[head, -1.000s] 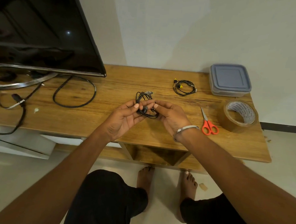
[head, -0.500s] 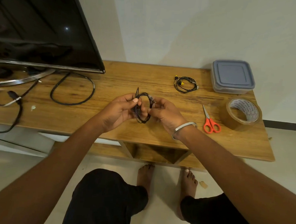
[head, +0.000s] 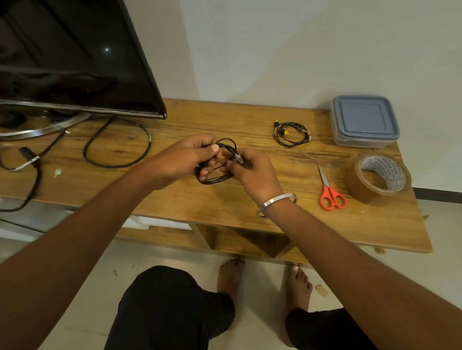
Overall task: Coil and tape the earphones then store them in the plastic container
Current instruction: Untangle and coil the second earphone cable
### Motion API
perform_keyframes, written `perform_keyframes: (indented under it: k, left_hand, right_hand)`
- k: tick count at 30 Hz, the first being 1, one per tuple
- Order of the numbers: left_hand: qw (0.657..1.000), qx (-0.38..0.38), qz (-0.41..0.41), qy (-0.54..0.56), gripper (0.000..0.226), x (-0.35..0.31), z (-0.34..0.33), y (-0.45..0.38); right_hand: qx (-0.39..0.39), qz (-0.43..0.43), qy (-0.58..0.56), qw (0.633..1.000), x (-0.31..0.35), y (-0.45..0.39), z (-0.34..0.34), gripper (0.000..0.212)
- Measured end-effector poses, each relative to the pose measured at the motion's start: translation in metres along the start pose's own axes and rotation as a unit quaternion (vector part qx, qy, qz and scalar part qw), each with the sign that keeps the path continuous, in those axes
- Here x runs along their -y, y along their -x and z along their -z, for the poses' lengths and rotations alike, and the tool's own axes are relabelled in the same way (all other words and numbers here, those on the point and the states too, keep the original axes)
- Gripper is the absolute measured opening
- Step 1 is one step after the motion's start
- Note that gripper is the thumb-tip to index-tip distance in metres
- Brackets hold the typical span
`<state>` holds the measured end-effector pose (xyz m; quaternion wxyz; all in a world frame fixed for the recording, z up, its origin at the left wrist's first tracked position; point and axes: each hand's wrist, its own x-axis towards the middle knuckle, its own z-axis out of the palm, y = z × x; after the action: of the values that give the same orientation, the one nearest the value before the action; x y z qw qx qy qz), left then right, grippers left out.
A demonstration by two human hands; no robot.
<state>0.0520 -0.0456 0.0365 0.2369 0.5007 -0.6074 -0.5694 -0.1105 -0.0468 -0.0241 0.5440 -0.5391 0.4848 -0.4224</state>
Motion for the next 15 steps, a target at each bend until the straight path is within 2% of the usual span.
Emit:
perform_keyframes:
  k: [6, 15]
  left_hand:
    - [0.998, -0.059, 0.009, -0.009, 0.026, 0.012, 0.004, -0.004]
    - [0.987, -0.134, 0.004, 0.088, 0.027, 0.018, -0.008, -0.014]
  right_hand:
    - [0.021, -0.075, -0.206, 0.975, 0.002, 0.009, 0.004, 0.023]
    - [0.064, -0.102, -0.264, 0.957, 0.004, 0.011, 0.006, 0.019]
